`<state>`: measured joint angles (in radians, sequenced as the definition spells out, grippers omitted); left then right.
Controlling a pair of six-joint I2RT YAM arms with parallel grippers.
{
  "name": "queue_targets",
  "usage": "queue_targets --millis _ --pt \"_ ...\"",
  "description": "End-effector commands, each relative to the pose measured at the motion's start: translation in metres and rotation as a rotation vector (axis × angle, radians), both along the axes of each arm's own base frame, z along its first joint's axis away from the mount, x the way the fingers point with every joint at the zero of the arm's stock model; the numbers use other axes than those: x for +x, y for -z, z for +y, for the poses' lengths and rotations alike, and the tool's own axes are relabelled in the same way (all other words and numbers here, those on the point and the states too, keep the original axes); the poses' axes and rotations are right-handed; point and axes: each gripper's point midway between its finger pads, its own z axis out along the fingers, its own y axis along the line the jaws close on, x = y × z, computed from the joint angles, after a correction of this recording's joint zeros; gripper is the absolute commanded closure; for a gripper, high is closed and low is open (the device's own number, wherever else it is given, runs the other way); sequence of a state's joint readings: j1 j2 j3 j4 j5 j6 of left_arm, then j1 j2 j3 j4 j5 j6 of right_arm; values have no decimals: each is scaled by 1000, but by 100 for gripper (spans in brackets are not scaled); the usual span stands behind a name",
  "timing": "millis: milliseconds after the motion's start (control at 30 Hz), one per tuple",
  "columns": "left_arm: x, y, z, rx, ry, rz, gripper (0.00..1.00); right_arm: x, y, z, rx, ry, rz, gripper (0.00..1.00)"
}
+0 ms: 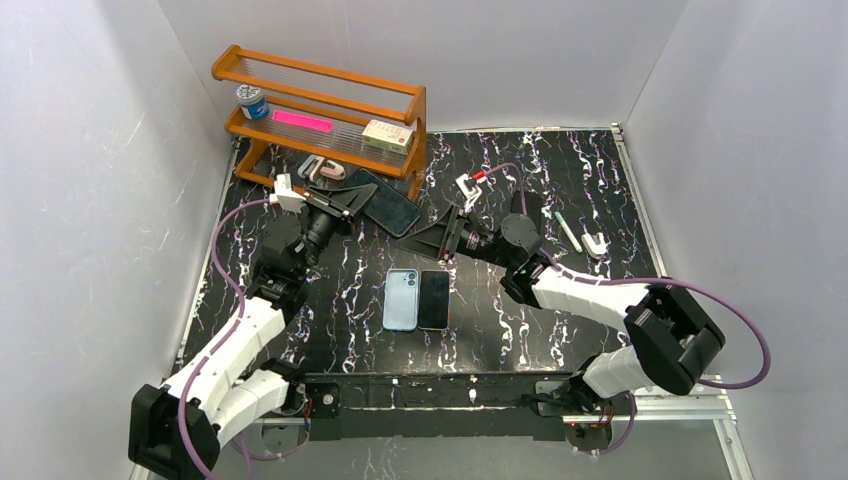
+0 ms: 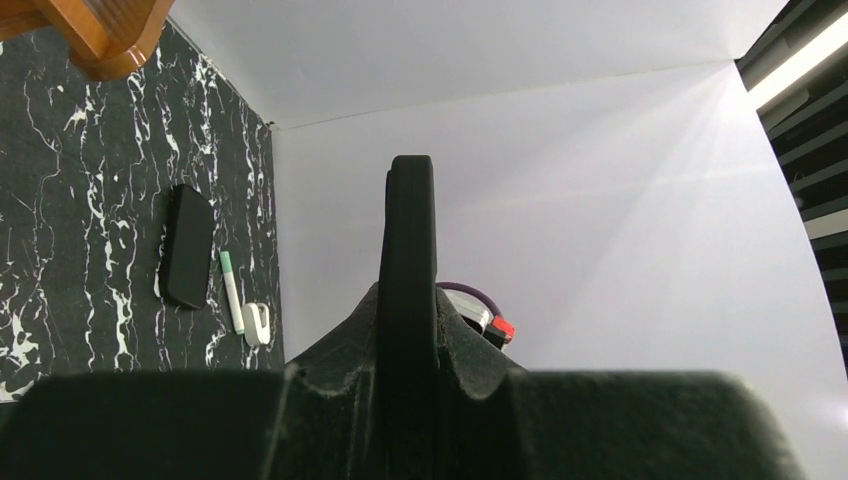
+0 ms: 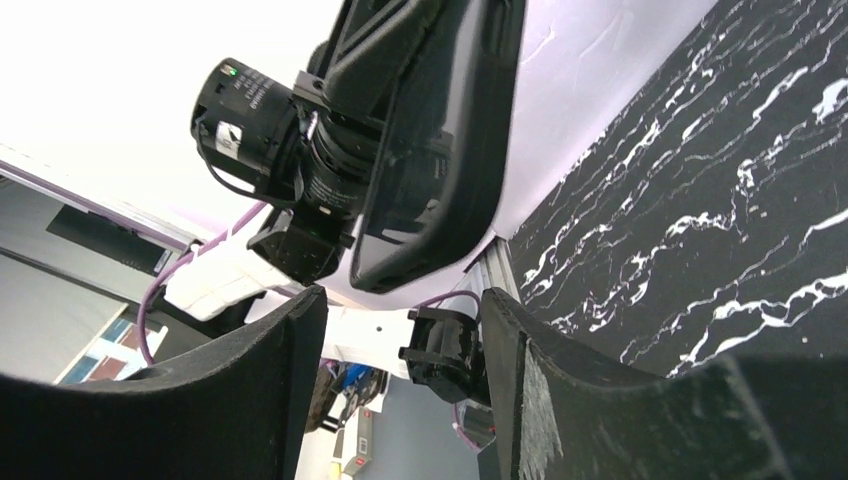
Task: Take the phone out of the phone case
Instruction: Remove the phone case from the phone.
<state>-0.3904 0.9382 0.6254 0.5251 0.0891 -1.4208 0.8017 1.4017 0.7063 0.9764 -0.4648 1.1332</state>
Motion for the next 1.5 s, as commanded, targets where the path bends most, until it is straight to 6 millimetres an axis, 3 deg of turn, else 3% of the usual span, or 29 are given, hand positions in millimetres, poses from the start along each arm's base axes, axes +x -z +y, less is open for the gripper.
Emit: queue_targets --millis 0,167,300,733,1033,1467 --pt "-9 -33 7 -78 -22 -89 100 4 -47 0 119 32 -124 35" --pt "-9 -29 4 -72 -16 -77 100 6 -51 2 128 33 -135 40" --pt "-9 -28 3 -76 -16 -69 100 5 -50 5 129 17 -144 51" --pt "-10 -21 -4 -69 14 50 100 -5 -35 13 10 -66 -338 99" --pt "-14 -17 -12 -65 69 87 100 3 -37 21 -130 -83 -591 99" --pt "-17 -13 -17 -45 100 104 100 12 -28 13 -206 -26 -926 99"
